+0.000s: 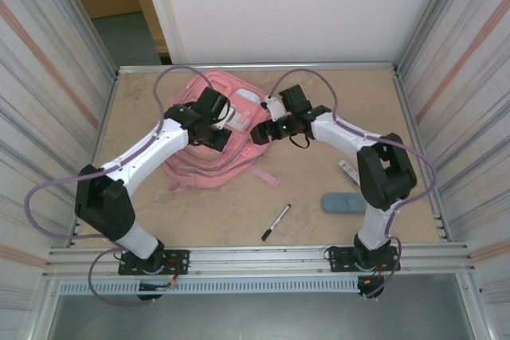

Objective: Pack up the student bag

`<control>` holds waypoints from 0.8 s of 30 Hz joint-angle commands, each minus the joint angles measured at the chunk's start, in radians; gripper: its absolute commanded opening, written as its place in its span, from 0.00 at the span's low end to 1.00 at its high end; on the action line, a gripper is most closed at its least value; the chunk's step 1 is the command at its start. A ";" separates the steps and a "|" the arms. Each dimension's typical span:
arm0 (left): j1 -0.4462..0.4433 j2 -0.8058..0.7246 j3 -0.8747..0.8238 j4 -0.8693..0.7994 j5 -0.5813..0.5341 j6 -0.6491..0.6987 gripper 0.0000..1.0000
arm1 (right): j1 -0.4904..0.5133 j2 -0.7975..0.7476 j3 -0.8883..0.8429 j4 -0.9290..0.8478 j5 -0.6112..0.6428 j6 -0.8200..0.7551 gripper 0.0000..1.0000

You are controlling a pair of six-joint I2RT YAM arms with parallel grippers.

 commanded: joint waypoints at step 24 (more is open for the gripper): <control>0.016 0.248 -0.096 0.044 -0.238 -0.040 0.44 | 0.004 0.352 0.276 -0.192 -0.213 -0.233 0.72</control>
